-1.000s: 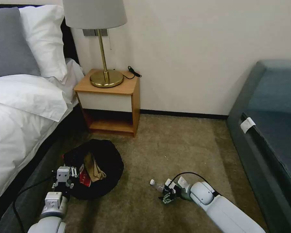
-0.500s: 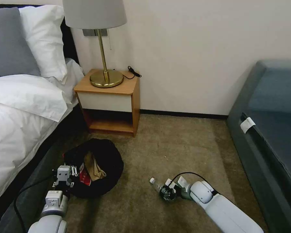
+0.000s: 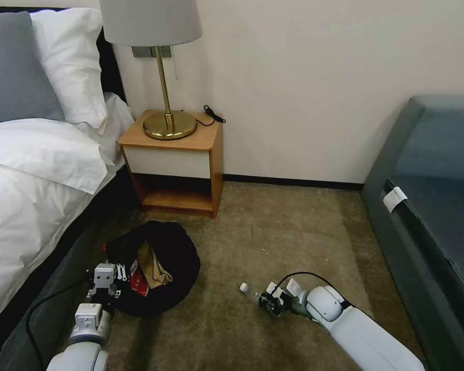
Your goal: Pick up the trash bin, then pick up the garbage on the floor and place it into the trash bin.
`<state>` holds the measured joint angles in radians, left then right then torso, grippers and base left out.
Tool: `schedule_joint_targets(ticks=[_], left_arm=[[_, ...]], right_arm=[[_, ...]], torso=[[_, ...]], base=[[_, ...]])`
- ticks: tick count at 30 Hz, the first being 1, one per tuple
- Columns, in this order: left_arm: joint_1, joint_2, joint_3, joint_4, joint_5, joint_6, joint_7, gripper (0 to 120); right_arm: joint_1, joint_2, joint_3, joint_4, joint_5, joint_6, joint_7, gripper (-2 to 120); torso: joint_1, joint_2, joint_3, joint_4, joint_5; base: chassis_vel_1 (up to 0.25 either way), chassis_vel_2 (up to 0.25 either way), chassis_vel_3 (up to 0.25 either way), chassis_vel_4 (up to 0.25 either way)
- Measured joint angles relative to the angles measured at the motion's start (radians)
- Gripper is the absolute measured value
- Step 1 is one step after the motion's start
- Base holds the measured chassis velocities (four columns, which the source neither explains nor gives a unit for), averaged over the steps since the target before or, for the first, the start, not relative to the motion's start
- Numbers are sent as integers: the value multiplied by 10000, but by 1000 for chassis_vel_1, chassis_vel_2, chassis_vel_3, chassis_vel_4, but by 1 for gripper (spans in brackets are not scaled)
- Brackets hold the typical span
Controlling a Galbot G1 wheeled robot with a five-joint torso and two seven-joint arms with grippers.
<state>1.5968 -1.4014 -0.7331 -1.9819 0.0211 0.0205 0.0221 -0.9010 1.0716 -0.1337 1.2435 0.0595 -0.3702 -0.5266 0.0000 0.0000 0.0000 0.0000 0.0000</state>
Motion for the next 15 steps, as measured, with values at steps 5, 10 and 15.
schedule_joint_targets(ticks=[5,10,15], left_arm=[[3,6,-1,-12,1,-8,17,4],[25,6,3,-35,2,-58,32,4],[35,7,3,-40,2,-78,34,4]], right_arm=[[2,0,55,17,-11,27,-7,19],[6,20,205,111,-27,52,-13,19],[10,27,249,139,-26,52,-15,19]], torso=[[0,0,0,-1,0],[0,0,0,0,-1],[0,0,0,1,-1]], base=[[0,0,0,0],[0,0,0,0],[0,0,0,0]])
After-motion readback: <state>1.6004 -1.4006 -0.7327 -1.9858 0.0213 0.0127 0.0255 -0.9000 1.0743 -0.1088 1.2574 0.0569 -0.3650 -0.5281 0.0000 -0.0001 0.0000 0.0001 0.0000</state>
